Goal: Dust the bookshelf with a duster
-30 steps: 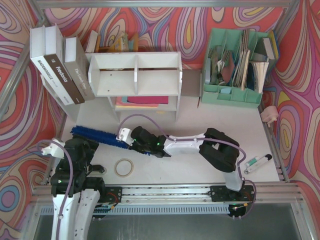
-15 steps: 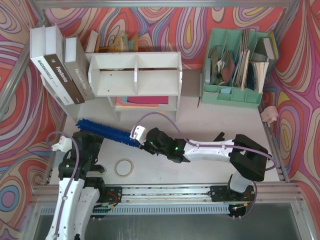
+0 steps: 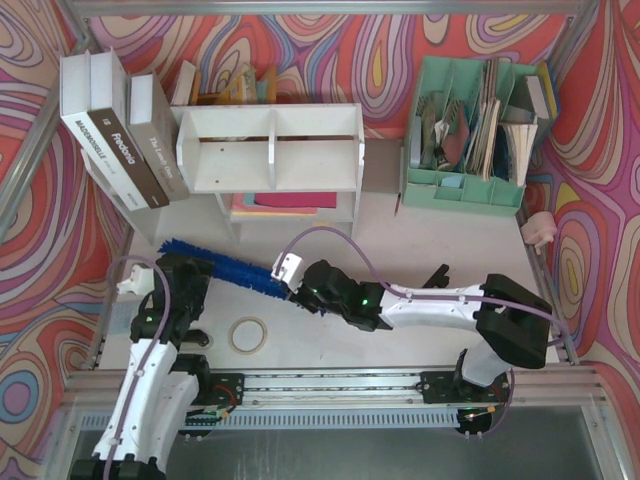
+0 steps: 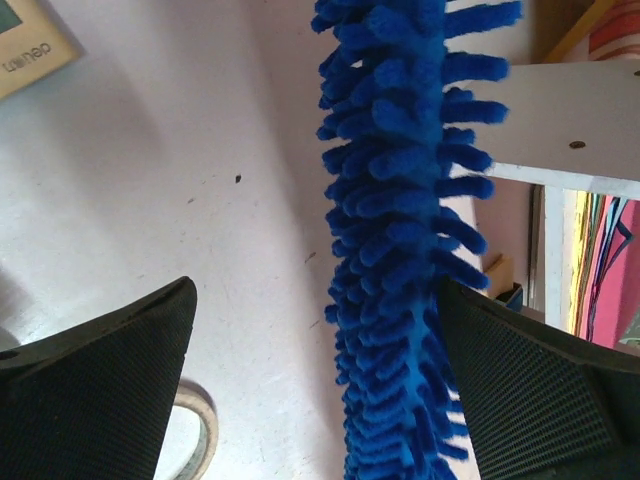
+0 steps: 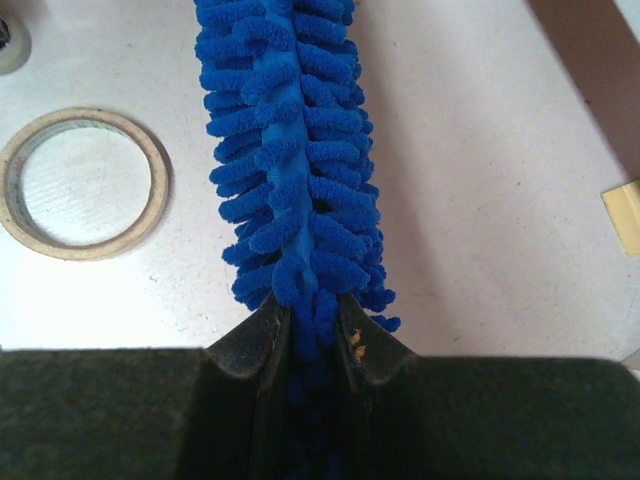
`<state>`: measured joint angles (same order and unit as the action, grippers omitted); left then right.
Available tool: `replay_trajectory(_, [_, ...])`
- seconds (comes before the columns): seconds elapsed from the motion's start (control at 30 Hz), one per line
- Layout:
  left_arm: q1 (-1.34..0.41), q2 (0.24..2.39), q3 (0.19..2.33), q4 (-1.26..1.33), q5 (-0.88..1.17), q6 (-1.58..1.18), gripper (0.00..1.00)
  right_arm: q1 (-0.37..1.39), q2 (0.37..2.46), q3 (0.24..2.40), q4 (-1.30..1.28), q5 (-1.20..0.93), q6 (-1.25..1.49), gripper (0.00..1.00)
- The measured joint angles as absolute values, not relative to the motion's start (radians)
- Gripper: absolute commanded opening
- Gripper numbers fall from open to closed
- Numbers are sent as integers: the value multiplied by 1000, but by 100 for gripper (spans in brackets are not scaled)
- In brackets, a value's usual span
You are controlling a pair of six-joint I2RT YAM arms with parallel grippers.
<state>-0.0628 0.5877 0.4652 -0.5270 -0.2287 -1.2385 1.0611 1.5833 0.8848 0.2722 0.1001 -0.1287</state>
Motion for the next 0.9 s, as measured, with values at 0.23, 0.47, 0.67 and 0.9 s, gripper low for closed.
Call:
replay_trajectory(0.23, [-62,685,445,-401,-224,-1242,85,1083,1559,884,272,101,-122,0])
replay_trajectory(0.47, [-62,756,437,-310,-203,-1237,55,1116,1559,884,273,97,-115,0])
replay_trajectory(0.67, [-62,752,438,-308,-204,-1227,10,1126,1570,887,281,98,-107,0])
replay_trajectory(0.9, [-63,686,542,-449,-255,-1218,0,1140,1571,897,299,88,-105,44])
